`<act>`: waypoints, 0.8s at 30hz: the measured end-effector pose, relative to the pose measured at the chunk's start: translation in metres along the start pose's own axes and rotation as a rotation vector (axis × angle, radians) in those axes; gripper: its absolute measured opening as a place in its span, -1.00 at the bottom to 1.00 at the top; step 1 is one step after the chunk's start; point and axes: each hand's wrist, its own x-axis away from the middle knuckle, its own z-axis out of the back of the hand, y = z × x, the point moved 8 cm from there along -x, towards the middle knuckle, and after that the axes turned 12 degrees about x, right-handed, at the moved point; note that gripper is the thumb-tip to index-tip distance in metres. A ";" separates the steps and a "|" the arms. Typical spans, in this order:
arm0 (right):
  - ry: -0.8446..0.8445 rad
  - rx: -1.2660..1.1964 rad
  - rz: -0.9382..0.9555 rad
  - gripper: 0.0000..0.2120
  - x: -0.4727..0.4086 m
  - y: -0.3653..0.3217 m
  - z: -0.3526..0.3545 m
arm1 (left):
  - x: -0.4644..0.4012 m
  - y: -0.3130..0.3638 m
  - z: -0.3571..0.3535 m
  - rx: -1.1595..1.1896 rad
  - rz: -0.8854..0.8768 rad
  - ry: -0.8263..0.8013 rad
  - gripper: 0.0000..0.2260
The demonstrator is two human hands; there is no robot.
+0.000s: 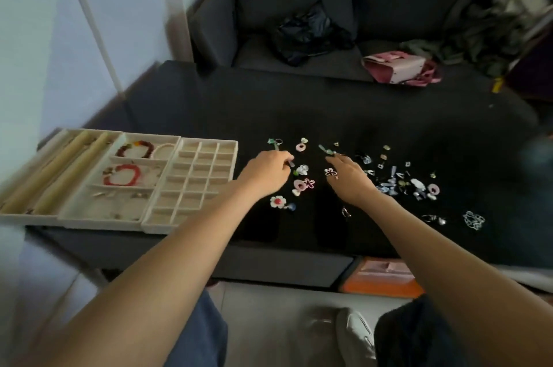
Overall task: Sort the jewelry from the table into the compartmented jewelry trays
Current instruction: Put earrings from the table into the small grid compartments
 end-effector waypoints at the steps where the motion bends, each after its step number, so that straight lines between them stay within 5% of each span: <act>1: -0.011 0.018 -0.001 -0.47 -0.003 0.011 -0.004 | -0.008 0.004 -0.016 -0.052 -0.010 -0.051 -0.64; 6: -0.061 0.060 0.027 -0.44 -0.029 0.042 -0.021 | -0.045 -0.005 -0.062 -0.312 0.017 -0.188 -0.58; 14: 0.016 0.002 0.065 -0.59 -0.075 0.043 -0.025 | -0.078 -0.030 -0.056 -0.143 0.046 0.069 -0.66; 18: 0.228 -0.001 0.059 -0.73 -0.079 0.036 -0.014 | -0.085 -0.030 -0.050 -0.098 0.031 0.107 -0.72; 24: 0.219 -0.098 0.027 -0.83 -0.089 0.030 -0.015 | -0.085 -0.033 -0.045 -0.089 0.001 0.112 -0.79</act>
